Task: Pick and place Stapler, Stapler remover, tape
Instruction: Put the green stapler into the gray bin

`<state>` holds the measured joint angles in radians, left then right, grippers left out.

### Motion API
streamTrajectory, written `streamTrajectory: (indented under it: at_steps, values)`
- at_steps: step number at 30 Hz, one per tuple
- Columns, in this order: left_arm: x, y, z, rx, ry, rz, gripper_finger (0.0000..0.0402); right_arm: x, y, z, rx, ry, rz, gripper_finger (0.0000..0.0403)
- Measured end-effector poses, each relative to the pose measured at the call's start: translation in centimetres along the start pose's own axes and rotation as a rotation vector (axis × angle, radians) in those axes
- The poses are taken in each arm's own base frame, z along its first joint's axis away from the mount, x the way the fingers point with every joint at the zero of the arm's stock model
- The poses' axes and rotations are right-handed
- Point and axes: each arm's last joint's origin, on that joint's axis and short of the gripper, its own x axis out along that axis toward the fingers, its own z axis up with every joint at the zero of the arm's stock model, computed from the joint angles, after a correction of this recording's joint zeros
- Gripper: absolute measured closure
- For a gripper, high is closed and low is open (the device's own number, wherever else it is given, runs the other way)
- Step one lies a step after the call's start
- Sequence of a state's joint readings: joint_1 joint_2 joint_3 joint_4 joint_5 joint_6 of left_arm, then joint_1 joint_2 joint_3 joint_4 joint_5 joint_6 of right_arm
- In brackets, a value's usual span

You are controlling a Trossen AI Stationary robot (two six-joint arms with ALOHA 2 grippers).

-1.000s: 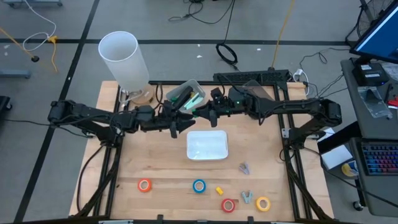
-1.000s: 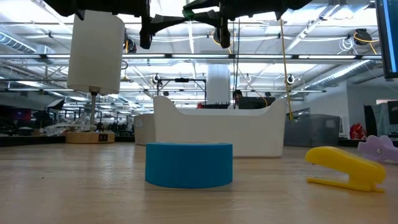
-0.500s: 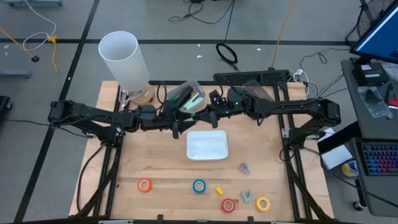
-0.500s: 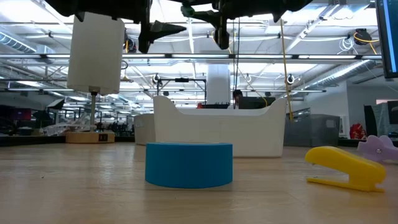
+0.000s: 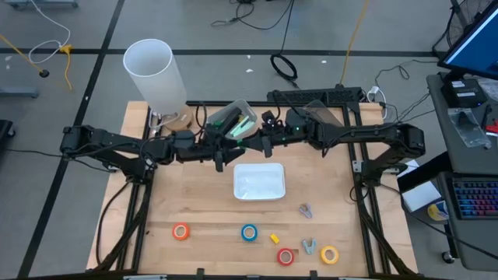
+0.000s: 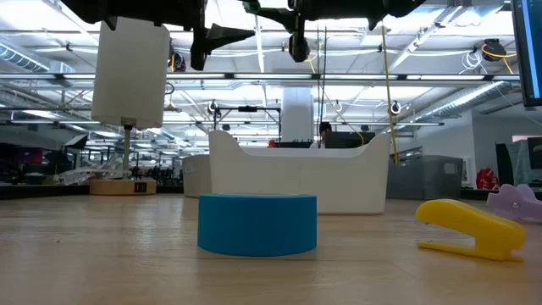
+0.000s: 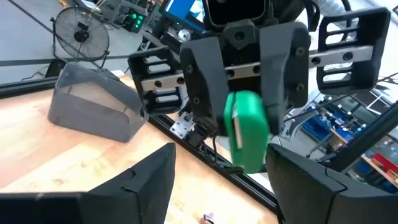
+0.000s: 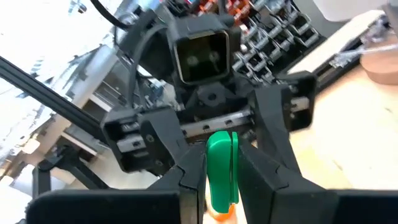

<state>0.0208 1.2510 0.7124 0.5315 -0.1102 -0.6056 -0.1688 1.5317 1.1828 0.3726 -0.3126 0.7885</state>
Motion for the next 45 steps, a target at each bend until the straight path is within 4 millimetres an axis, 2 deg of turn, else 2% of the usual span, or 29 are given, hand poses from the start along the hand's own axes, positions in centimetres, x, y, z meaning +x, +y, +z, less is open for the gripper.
streamTrajectory:
  at_steps: [7, 22, 26, 35, 41, 45]
  values:
    - [0.0, -0.1, 0.0, -0.001, 0.010, -0.022, 0.0178, 0.1, -0.2, -0.1, 0.015, 0.004, -0.022, 0.0348]
    - [0.0, -0.2, 0.3, 0.031, -0.019, -0.046, 0.0192, 0.2, -0.1, -0.5, 0.018, -0.023, -0.063, 0.0348]
    - [0.0, -0.1, 0.2, 0.042, -0.009, -0.041, 0.0220, 0.3, 0.0, -0.6, 0.025, -0.021, -0.060, 0.0348]
    - [0.0, 0.2, 0.5, 0.045, -0.009, -0.041, 0.0311, 0.3, 0.1, -0.5, 0.029, -0.022, -0.056, 0.0348]
    - [0.1, 0.6, 0.7, 0.037, 0.004, -0.049, 0.0329, 0.3, 0.1, -0.5, 0.023, -0.022, -0.059, 0.0344]
    - [0.1, 0.7, 0.7, 0.052, 0.008, -0.046, 0.0334, 0.3, 0.0, -0.5, 0.023, -0.023, -0.062, 0.0319]
